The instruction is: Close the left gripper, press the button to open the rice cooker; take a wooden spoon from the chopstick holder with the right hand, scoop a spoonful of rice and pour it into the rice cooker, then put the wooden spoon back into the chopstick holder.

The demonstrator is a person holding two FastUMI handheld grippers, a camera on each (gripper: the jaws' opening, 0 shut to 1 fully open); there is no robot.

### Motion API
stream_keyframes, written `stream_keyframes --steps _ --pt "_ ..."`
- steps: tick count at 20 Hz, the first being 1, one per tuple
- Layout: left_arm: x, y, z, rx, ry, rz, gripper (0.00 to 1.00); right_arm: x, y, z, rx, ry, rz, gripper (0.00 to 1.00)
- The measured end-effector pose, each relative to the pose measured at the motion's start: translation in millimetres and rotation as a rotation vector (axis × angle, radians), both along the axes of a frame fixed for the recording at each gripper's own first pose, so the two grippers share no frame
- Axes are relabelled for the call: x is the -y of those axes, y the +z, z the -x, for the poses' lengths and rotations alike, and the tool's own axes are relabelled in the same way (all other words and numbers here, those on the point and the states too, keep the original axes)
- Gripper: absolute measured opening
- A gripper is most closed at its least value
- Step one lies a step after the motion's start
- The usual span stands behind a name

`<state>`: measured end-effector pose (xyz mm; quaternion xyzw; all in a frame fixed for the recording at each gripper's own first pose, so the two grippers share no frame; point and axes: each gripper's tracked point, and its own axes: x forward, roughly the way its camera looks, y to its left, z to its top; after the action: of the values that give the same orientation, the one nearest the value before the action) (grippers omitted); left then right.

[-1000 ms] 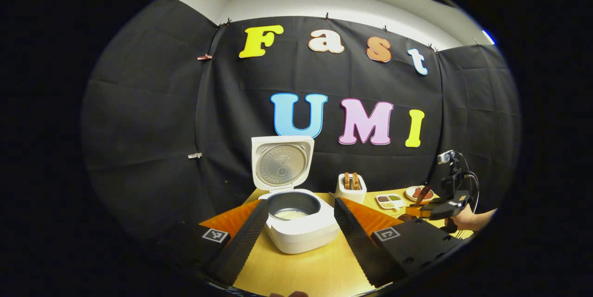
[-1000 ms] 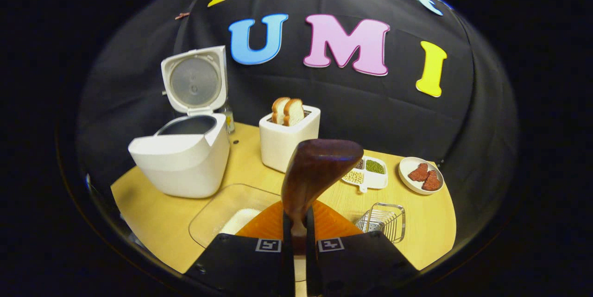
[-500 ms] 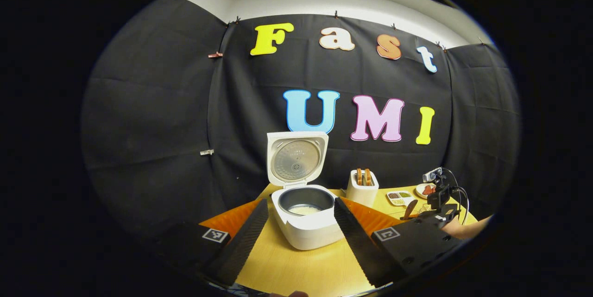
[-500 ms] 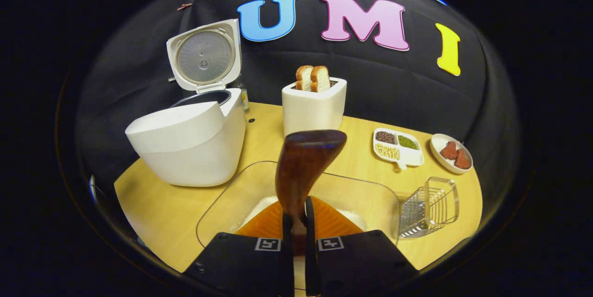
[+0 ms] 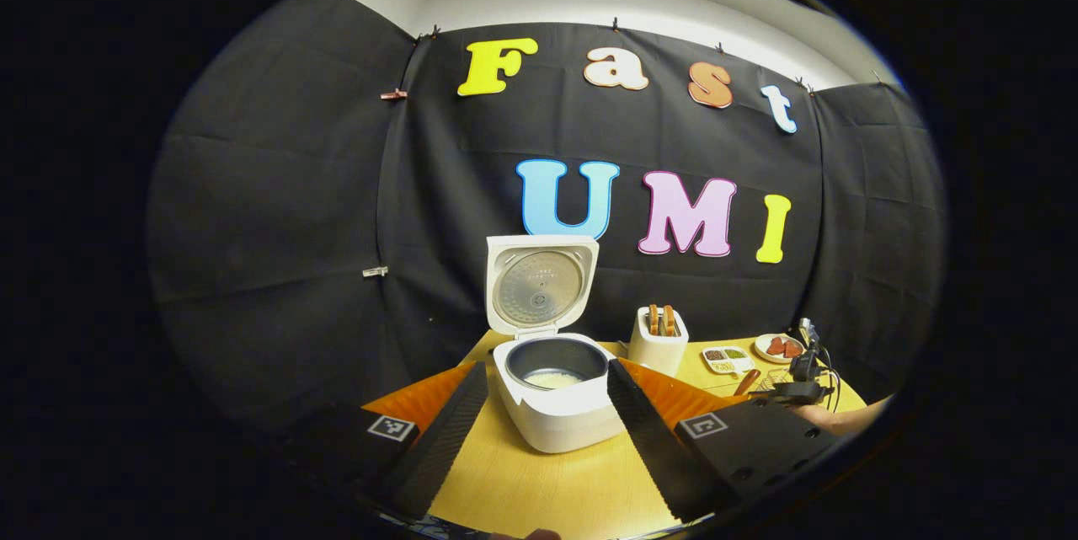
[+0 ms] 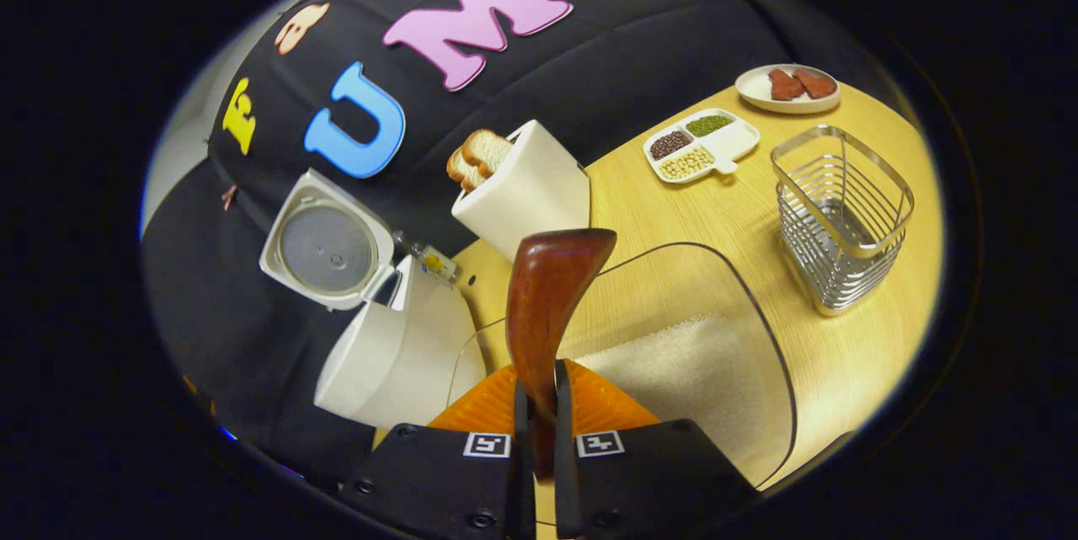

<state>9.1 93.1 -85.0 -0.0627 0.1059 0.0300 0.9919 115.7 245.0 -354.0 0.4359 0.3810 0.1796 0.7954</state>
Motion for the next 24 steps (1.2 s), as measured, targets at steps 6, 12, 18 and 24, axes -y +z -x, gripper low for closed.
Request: stream_keyframes --steps 6,12,18,24 --pt "7 7 -5 0.018 -0.016 0.002 0.98 53 11 -14 -0.027 -0.167 -0.089 0.13" --pt "15 7 -4 0.020 -0.034 0.016 0.98 92 36 -24 -0.052 -0.282 -0.189 0.14" --pt "13 6 2 0.019 -0.041 0.014 0.98 109 82 -36 -0.049 -0.342 -0.255 0.13" --pt "10 -5 8 -0.008 -0.040 0.048 0.98 87 153 -58 -0.019 -0.328 -0.292 0.13"
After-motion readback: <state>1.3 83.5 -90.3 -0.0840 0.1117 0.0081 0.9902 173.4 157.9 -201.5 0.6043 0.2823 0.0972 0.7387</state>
